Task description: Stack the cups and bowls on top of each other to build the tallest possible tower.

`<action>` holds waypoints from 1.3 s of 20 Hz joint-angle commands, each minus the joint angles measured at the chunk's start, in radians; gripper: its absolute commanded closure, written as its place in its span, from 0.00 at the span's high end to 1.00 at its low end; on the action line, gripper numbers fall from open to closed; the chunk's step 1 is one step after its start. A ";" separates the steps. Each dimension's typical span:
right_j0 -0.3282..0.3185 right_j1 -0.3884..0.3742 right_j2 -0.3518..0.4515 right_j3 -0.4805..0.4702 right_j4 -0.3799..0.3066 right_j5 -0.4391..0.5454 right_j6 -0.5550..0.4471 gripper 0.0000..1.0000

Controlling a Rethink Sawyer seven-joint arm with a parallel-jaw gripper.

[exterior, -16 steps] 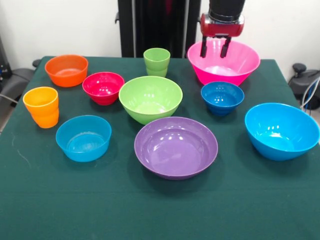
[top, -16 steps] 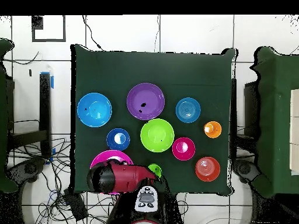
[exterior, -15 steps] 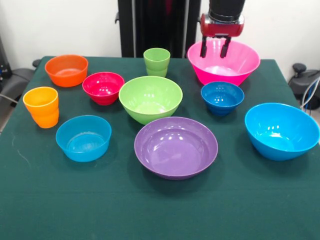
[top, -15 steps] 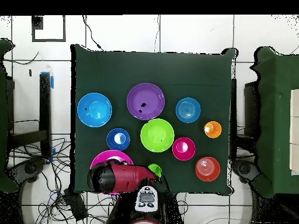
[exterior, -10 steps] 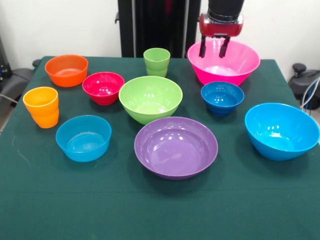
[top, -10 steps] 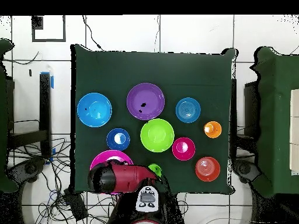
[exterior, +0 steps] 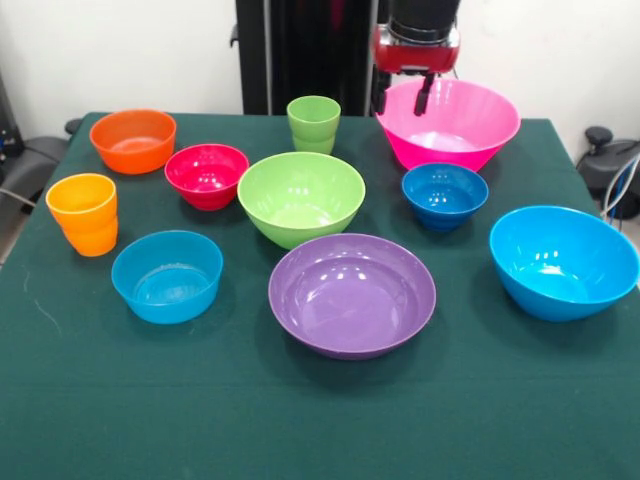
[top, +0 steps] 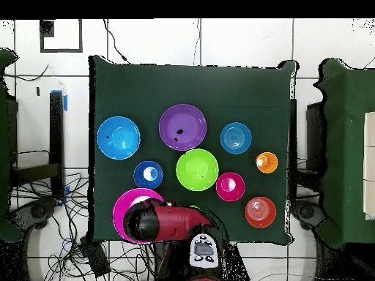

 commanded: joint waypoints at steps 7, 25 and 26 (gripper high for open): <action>-0.017 -0.001 0.092 -0.061 -0.066 0.048 0.054 1.00; 0.028 0.068 0.090 -0.058 -0.045 -0.057 0.120 1.00; 0.028 0.070 0.089 -0.058 -0.046 -0.060 0.121 1.00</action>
